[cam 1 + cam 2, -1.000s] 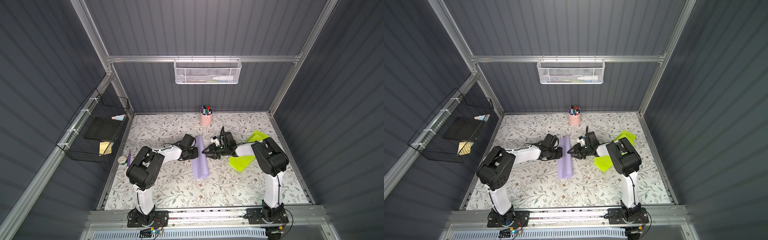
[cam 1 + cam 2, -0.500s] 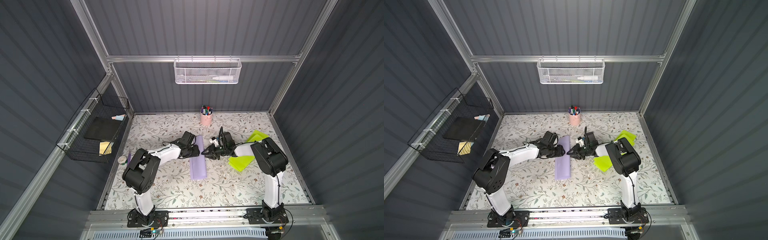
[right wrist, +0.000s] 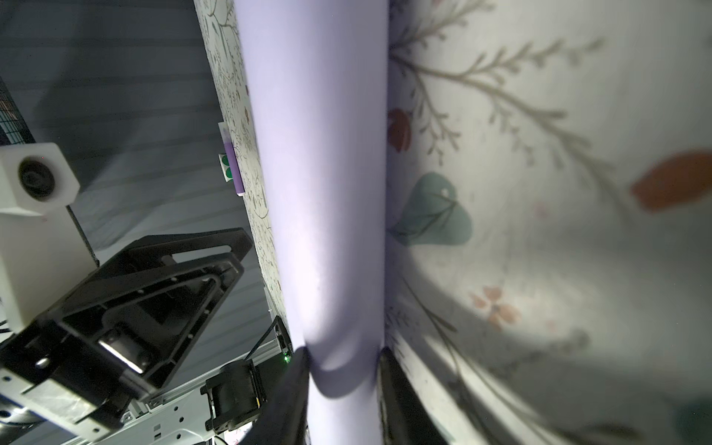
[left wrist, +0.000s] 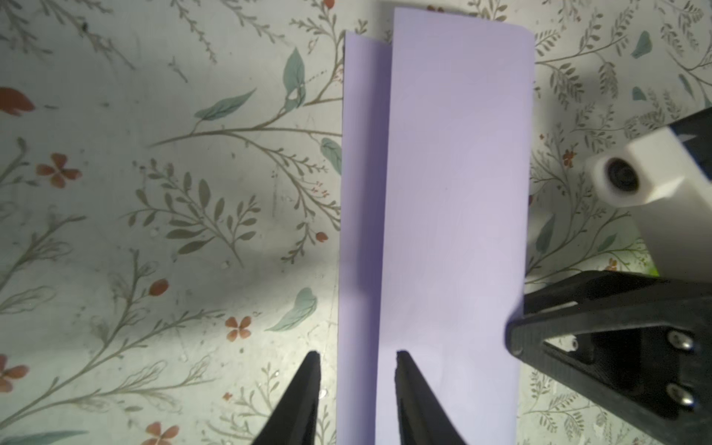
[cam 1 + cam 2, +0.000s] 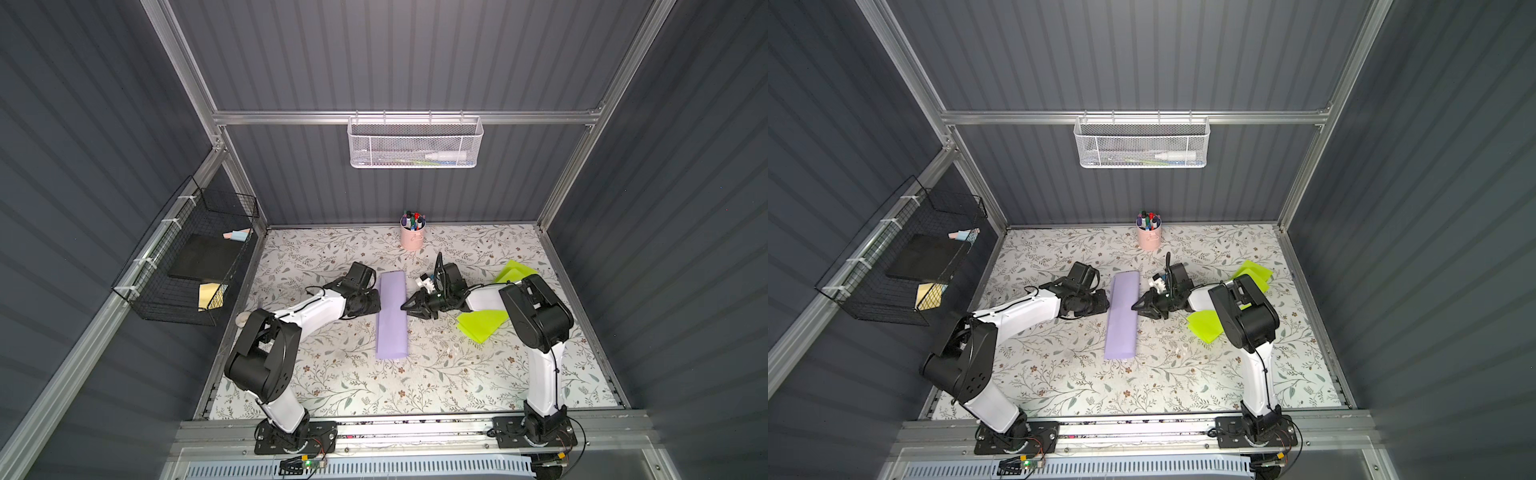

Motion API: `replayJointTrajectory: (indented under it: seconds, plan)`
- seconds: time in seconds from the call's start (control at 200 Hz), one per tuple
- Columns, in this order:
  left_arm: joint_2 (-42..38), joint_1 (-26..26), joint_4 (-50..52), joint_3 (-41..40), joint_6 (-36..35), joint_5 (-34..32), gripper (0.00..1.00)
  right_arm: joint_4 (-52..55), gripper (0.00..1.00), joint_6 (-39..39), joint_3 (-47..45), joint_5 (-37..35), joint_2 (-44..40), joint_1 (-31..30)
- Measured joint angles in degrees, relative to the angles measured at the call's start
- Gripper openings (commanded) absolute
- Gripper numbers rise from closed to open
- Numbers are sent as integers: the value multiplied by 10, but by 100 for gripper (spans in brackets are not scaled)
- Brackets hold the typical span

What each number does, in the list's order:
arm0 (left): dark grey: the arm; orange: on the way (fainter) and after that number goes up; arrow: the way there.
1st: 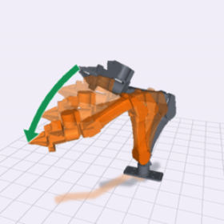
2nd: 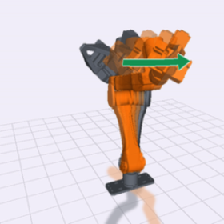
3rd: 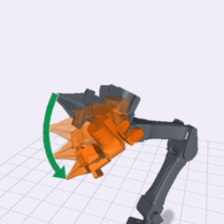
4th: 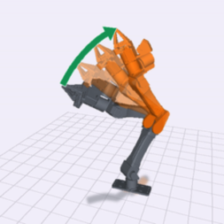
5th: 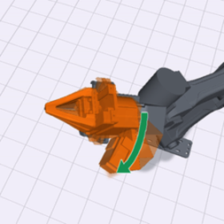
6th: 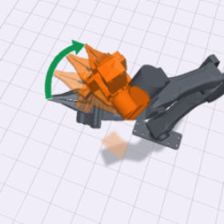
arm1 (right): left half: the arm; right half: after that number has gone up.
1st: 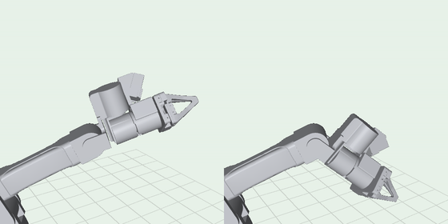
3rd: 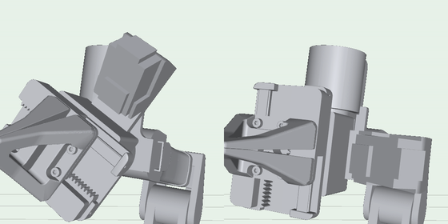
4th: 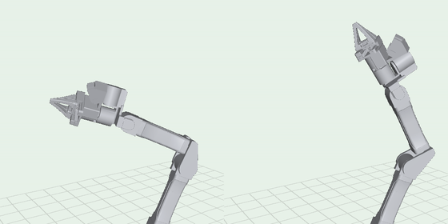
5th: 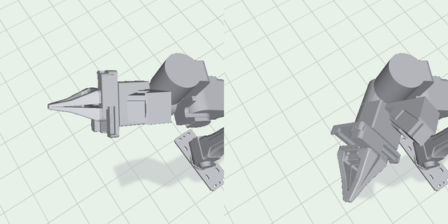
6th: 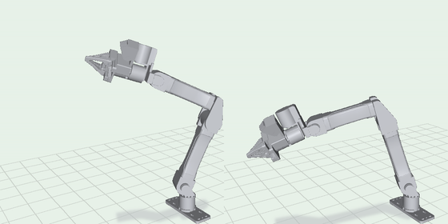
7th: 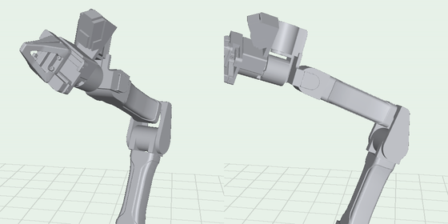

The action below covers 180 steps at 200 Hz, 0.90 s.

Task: Fold the rectangular paper in half along the long edge
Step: Fold the paper at the center of the board.

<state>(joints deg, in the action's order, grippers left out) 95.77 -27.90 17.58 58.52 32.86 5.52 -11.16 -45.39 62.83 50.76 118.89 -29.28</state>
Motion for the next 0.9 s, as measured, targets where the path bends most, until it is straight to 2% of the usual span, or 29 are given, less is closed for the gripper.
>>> replayJointTrajectory:
  seconds: [0.3,0.901]
  plan:
    - [22,0,-2,-7,3,0,7,30,32,15,10,0,6,-5]
    - [52,0,-24,-20,2,-3,2,64,32,26,26,-6,7,-7]
